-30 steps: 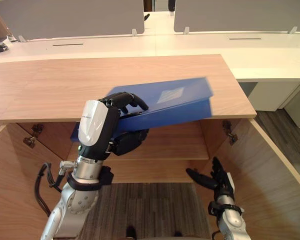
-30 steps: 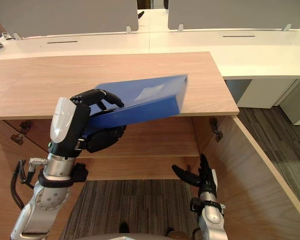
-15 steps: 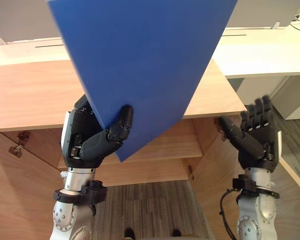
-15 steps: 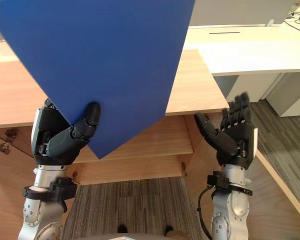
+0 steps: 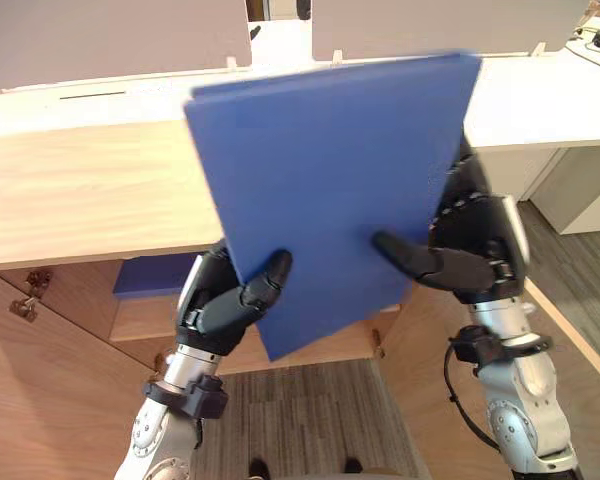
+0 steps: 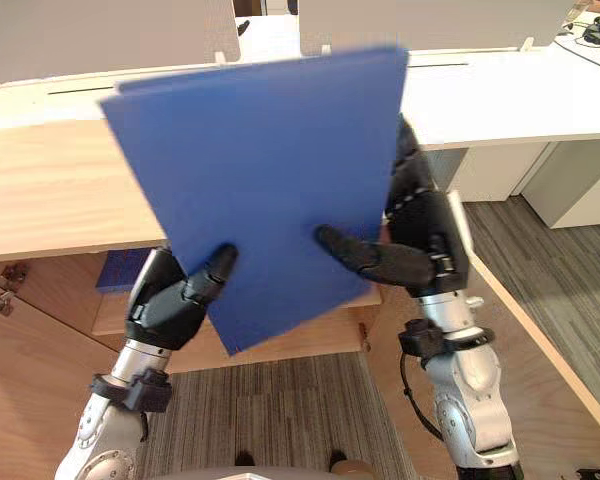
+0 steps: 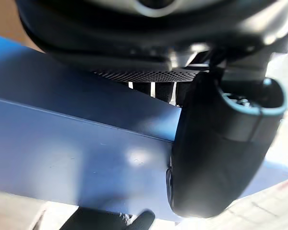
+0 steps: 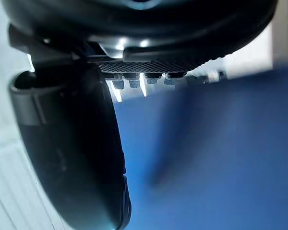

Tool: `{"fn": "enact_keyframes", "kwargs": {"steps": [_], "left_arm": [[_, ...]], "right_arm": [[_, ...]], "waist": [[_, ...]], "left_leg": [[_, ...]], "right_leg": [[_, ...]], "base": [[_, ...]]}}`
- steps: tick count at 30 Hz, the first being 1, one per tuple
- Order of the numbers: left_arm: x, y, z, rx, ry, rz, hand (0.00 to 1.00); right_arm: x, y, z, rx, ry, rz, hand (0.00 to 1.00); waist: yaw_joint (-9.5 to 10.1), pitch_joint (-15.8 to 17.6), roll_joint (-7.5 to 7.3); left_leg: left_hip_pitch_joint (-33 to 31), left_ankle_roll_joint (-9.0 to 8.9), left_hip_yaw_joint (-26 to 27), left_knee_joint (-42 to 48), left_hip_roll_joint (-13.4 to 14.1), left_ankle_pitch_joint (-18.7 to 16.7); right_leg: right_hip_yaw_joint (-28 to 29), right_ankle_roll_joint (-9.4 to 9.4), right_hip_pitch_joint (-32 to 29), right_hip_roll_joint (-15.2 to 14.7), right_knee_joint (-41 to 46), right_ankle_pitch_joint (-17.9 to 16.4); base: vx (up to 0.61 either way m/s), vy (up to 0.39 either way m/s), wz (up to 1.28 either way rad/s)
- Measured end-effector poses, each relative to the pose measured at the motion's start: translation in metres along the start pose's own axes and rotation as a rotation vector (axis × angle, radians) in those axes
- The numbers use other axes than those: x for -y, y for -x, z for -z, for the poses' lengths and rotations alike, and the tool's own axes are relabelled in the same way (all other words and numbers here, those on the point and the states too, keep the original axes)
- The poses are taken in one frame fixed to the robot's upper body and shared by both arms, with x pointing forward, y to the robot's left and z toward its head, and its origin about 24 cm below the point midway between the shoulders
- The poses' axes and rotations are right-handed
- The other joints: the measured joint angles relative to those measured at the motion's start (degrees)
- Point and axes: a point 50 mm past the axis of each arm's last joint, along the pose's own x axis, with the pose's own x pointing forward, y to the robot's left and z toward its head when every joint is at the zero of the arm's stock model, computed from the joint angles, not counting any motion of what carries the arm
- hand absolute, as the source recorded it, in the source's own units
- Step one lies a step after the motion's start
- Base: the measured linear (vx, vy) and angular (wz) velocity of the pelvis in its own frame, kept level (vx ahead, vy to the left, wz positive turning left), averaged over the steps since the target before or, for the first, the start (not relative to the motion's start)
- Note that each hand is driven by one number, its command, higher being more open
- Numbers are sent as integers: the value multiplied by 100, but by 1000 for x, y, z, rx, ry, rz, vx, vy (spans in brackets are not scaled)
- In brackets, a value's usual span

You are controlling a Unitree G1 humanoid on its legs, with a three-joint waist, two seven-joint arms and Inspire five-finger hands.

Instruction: Walk over to the cabinet, pick up the folder, carry it to the office cabinet, place the folder inside the office cabinet, then close the office cabinet door

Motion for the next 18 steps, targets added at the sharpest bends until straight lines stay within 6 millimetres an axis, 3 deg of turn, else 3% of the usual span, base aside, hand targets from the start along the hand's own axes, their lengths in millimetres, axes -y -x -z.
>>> {"fn": "enact_keyframes", "kwargs": {"steps": [6,14,15,18], "left_arm": [[-12,4,1,-59,-35,-15,0],[-21,6,-9,-61,-96,-35,0],[-21,6,-9,-62,-102,-34,100],[-21,5,-10,-44,-141,-46,100]], "right_arm": [[6,3,20,-157,7,-55,0],[5,1,21,-190,8,-109,0],[5,1,22,-192,7,-111,0],[-4,1,27,-187,-27,-123,0]], "waist": [[87,-5,6],[153,-41,12],[158,-48,13],[188,-84,12]], "left_leg": [[-13,3,-93,0,-7,4],[-43,29,-268,0,-53,47],[-45,32,-278,-1,-58,50],[-74,38,-315,-2,-70,62]], "right_leg": [[-86,1,50,-14,-24,1],[-252,1,139,-65,-71,0],[-263,1,142,-69,-74,0],[-301,2,141,-80,-83,1]], "base": [[14,-4,8],[-10,0,12],[-17,7,9],[-8,5,6]]}}
